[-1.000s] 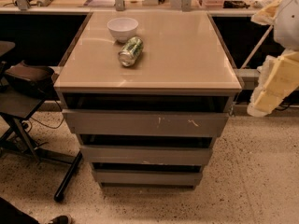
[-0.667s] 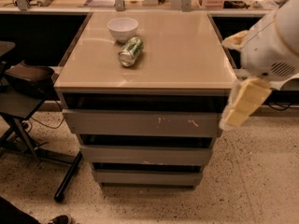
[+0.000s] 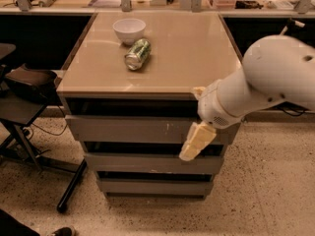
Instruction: Open top drawer
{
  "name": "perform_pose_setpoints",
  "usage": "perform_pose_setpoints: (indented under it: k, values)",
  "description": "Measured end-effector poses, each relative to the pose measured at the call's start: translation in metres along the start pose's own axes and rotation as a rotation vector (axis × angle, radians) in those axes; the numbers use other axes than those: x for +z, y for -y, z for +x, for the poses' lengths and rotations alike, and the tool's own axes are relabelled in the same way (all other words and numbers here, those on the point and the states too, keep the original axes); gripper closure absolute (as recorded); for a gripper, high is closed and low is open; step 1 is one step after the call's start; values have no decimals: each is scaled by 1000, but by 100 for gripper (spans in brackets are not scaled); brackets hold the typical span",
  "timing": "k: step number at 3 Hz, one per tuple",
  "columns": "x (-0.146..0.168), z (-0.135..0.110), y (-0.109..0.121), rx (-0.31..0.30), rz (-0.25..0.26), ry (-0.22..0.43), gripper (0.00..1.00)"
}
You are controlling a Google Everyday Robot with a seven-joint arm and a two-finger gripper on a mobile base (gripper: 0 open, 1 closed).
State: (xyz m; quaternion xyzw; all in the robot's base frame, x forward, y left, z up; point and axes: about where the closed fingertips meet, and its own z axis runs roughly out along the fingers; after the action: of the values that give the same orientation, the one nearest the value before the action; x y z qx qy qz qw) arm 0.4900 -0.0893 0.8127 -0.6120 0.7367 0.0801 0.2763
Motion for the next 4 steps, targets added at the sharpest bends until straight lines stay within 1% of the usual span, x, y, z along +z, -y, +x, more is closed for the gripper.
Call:
perform_pose_setpoints:
  k: [1, 2, 3, 4]
  values:
    - [57, 1, 17, 47, 49, 26, 0]
    - [55, -9, 36, 52, 122, 62, 0]
    - [56, -6, 30, 49, 128, 27, 0]
    - [83, 38, 26, 120, 155, -35, 0]
